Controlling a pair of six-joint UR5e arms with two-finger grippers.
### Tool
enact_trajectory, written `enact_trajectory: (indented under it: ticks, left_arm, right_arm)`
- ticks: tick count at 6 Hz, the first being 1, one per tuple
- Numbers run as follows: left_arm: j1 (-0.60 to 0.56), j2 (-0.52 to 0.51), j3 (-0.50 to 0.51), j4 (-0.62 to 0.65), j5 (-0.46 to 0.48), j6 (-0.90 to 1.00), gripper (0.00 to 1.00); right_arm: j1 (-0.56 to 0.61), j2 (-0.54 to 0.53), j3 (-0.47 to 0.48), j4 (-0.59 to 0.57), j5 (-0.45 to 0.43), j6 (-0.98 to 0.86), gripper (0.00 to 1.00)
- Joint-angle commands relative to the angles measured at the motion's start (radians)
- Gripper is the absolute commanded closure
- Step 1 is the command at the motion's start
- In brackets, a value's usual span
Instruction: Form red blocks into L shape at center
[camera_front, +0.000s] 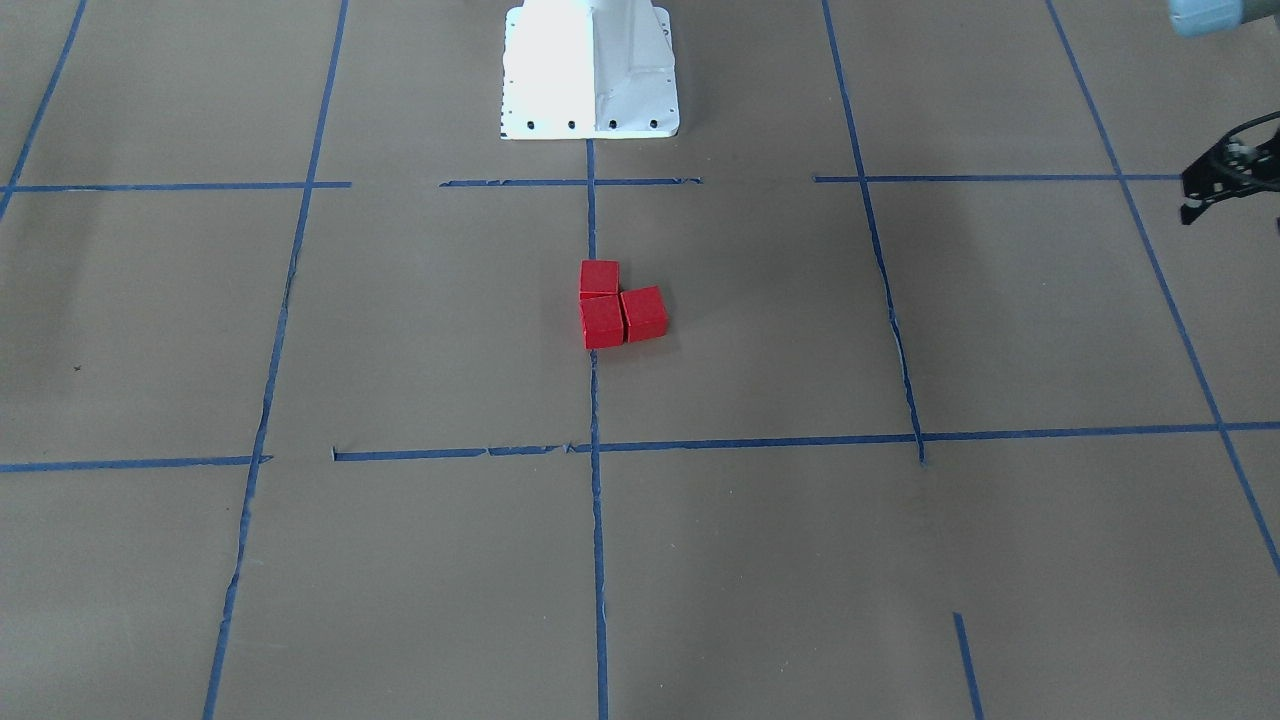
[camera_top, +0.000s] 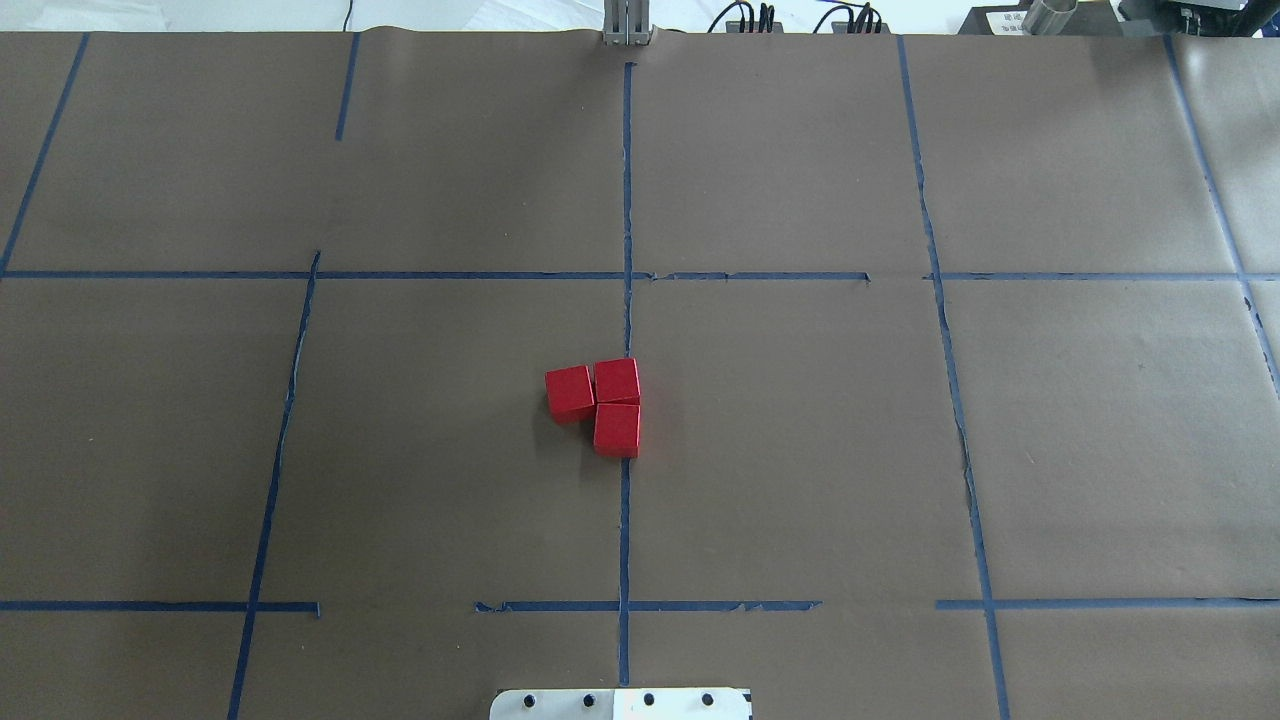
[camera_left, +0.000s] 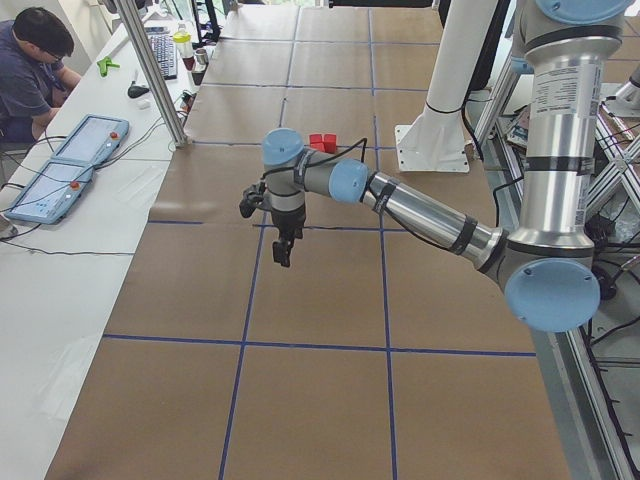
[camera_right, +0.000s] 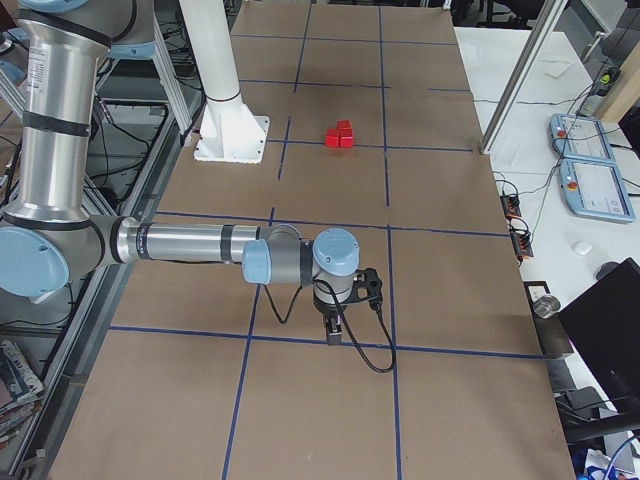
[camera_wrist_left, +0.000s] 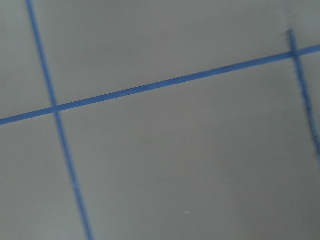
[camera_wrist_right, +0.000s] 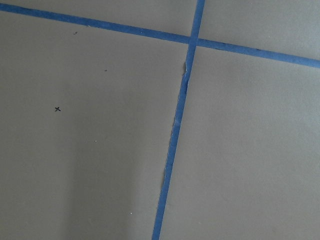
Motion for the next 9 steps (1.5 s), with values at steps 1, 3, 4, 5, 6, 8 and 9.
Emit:
enact_trajectory:
  ticks: [1,3,4,5,6,8,9]
  left_arm:
    - [-0.165,0.091,0.236,-0.188,-0.068,0.213,0.0]
    - [-0.17,0.135,0.245,-0.205,-0.067,0.084,0.0]
    - [-0.17,0.134,0.25,-0.207,-0.065,0.07,0.0]
    - [-0.168,0.134,0.251,-0.205,-0.065,0.065,0.0]
    - [-0.168,0.134,0.238,-0.222,-0.065,0.075,0.0]
    - [-0.168,0.128,0.23,-0.23,-0.059,0.076,0.0]
    - [-0.167,0.132,0.233,-0.228,-0.055,0.076,0.0]
  right_arm:
    - [0.0,-0.003,0.003,0.0,0.0,-0.001,0.0]
    - [0.0,-0.003,0.003,0.0,0.0,-0.001,0.0]
    - [0.0,-0.003,0.001,0.0,0.0,-0.001,0.0]
    - [0.0,-0.003,0.0,0.0,0.0,0.0,0.0]
    - [0.0,-0.006,-0.001,0.0,0.0,0.0,0.0]
    - [0.0,-0.009,-0.001,0.0,0.002,-0.001,0.0]
    - [0.0,-0.01,-0.001,0.0,0.002,-0.003,0.0]
